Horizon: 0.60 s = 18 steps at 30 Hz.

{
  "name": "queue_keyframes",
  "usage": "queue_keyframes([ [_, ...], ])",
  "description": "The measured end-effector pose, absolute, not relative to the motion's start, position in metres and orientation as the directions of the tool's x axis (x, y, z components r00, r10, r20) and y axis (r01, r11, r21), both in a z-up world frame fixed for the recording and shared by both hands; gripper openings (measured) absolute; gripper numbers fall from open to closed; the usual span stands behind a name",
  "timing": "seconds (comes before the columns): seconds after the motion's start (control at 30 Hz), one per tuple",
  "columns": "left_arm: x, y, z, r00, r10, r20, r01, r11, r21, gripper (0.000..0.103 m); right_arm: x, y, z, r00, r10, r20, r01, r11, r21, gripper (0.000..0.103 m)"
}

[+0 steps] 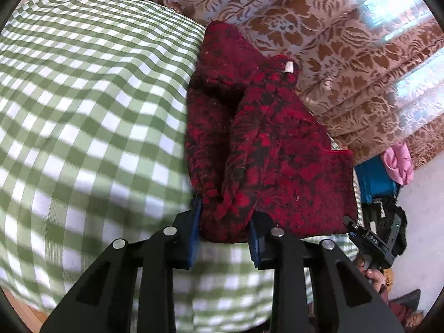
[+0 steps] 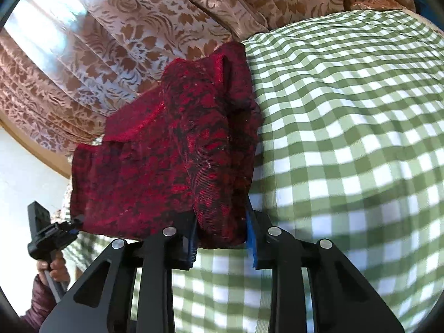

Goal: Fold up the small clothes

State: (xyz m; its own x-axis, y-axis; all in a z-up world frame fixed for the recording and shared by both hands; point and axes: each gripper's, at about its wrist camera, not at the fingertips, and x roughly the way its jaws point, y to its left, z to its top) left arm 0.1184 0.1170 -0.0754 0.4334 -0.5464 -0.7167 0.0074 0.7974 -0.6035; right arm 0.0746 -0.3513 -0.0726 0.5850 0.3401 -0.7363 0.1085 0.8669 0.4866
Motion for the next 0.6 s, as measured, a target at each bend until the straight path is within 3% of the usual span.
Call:
queue_keyframes([
  [0.17, 0.073, 0.109, -0.075, 0.361, -0.578, -0.731, 0.041, 0.793, -0.607, 0.03, 0.031, -0.368, -0.073, 0.545, 0.373, -0.75, 0.11, 0.856, 0.506, 0.027],
  [0.3, 0.049, 0.105, -0.072, 0.361, -0.507, -0.783, 0.059, 0.85, -0.524, 0.047, -0.002, -0.371, -0.086, 0.49, 0.391, -0.779, 0.118, 0.856, 0.503, 0.028],
  [0.37, 0.043, 0.1, -0.055, 0.401, -0.437, -0.805, 0.115, 0.896, -0.429, 0.065, -0.009, -0.372, -0.086, 0.48, 0.356, -0.802, 0.126, 0.877, 0.465, 0.041],
  [0.4, 0.042, 0.098, -0.046, 0.428, -0.422, -0.8, 0.142, 0.905, -0.401, 0.068, -0.011, -0.373, -0.081, 0.493, 0.332, -0.804, 0.129, 0.886, 0.445, 0.05],
  [0.43, 0.042, 0.097, -0.037, 0.455, -0.412, -0.79, 0.168, 0.91, -0.378, 0.073, -0.011, -0.374, -0.077, 0.508, 0.319, -0.801, 0.131, 0.89, 0.437, 0.075],
  [0.47, 0.044, 0.095, -0.027, 0.488, -0.387, -0.783, 0.186, 0.922, -0.34, 0.077, -0.01, -0.376, -0.067, 0.546, 0.284, -0.788, 0.134, 0.899, 0.417, 0.088],
  [0.6, 0.052, 0.088, 0.0, 0.61, -0.289, -0.738, 0.209, 0.957, -0.202, 0.079, 0.004, -0.36, -0.038, 0.626, 0.188, -0.757, 0.085, 0.948, 0.306, 0.088],
])
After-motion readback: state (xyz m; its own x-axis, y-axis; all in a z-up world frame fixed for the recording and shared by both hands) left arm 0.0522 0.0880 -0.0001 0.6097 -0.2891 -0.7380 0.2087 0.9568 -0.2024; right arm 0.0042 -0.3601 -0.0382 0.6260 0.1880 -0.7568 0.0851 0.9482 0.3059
